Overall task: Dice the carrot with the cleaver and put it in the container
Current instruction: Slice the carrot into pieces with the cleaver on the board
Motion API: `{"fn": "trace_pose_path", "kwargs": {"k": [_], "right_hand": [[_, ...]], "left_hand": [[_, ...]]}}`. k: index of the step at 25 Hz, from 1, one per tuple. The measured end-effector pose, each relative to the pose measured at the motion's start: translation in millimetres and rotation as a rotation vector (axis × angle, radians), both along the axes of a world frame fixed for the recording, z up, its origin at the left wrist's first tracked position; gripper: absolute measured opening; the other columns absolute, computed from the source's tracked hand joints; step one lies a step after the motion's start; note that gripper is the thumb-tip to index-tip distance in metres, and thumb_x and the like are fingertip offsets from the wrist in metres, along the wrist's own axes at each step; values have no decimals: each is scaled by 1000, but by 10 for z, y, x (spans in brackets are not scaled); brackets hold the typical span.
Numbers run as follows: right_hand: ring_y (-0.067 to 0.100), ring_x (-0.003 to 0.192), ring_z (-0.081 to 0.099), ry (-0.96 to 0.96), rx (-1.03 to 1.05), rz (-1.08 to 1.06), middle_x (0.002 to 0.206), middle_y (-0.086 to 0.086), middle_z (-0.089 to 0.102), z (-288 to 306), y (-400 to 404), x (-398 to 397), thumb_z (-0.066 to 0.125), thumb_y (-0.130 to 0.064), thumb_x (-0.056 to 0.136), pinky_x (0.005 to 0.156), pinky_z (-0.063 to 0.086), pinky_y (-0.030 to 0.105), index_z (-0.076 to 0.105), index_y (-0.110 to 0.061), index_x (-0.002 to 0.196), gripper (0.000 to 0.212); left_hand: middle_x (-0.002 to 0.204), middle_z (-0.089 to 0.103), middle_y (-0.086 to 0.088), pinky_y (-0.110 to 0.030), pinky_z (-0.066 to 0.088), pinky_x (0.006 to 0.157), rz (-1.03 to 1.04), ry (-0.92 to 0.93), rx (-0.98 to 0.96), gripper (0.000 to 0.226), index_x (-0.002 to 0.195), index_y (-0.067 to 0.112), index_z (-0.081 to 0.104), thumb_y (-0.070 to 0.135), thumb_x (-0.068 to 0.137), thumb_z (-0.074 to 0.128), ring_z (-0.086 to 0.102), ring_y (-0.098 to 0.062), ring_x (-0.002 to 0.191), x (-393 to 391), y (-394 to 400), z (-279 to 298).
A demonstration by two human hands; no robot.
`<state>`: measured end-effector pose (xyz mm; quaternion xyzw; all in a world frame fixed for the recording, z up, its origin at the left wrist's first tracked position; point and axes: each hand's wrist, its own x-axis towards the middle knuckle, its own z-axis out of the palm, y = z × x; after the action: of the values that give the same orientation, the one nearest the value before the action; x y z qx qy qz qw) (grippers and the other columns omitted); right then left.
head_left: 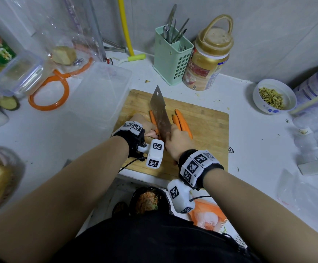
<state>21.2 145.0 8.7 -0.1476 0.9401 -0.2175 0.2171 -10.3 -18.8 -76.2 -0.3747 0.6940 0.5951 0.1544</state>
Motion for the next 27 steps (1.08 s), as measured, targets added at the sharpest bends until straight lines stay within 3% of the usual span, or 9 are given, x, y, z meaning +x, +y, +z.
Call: {"fn": "trace_pose_path", "kwargs": {"k": [2, 5, 10, 13, 17, 19, 22, 25, 27], "right_hand": [[33, 94, 61, -1, -7, -12, 127, 15, 58, -3, 11, 9, 36, -20, 102, 70, 44, 33, 44, -9, 127, 30], [31, 78, 56, -1, 8, -18, 97, 14, 61, -25, -1, 16, 36, -20, 101, 66, 45, 35, 45, -9, 122, 26], [31, 78, 60, -15, 6, -9, 82, 8, 53, -5, -56, -47, 38, -18, 100, 70, 53, 42, 47, -6, 119, 24], [27, 72, 59, -24, 14, 3, 73, 3, 51, 3, -87, -52, 39, -17, 99, 63, 52, 39, 47, -7, 116, 21], [27, 75, 61, -47, 8, 9, 79, 5, 55, 33, -101, -67, 40, -16, 98, 67, 55, 41, 48, -7, 115, 20], [28, 79, 59, -67, 16, 28, 84, 7, 55, 56, -98, -100, 40, -15, 98, 69, 52, 39, 48, -6, 116, 22], [25, 78, 53, -75, 24, 69, 91, 10, 54, 87, -68, -137, 39, -13, 99, 68, 45, 33, 47, -5, 121, 25], [23, 79, 51, -90, 10, 70, 93, 8, 52, 91, -44, -150, 39, -13, 100, 69, 43, 30, 46, -5, 128, 29], [23, 79, 52, -99, 3, 69, 95, 10, 56, 91, -37, -159, 40, -13, 100, 69, 43, 30, 46, -6, 127, 29]], "left_hand": [[74, 71, -25, -44, 56, 87, 12, -17, 27, 16, 83, -12, 62, 0, 79, 72, 73, -38, 77, 14, 33, 89], [76, 71, -27, -43, 56, 89, 4, -30, 56, 15, 79, -11, 61, 0, 83, 70, 73, -38, 80, 19, 24, 131], [85, 70, -13, -31, 60, 69, -52, 29, -5, 14, 75, 7, 58, 0, 84, 67, 72, -25, 81, 58, 50, 153], [80, 73, -23, -42, 58, 85, -12, -30, -2, 13, 70, -1, 63, 4, 77, 74, 73, -33, 84, 7, 15, 77], [75, 73, -20, -42, 57, 87, -17, -49, -6, 16, 65, 2, 63, 4, 76, 74, 73, -33, 86, 11, 24, 129], [77, 70, -11, -35, 60, 79, -67, 13, -46, 19, 69, 11, 59, 2, 81, 70, 72, -28, 86, 32, 45, 178], [74, 66, -2, -26, 59, 64, -84, 64, -43, 24, 73, 15, 54, -1, 86, 65, 70, -14, 67, 53, 51, 195], [61, 71, -9, -33, 59, 73, -20, -1, -32, 20, 70, 5, 57, -2, 86, 67, 73, -20, 67, 21, 76, 197], [72, 73, -14, -35, 60, 74, -34, 2, -76, 22, 70, 6, 55, -3, 86, 66, 73, -18, 63, 5, 82, 200]]}}
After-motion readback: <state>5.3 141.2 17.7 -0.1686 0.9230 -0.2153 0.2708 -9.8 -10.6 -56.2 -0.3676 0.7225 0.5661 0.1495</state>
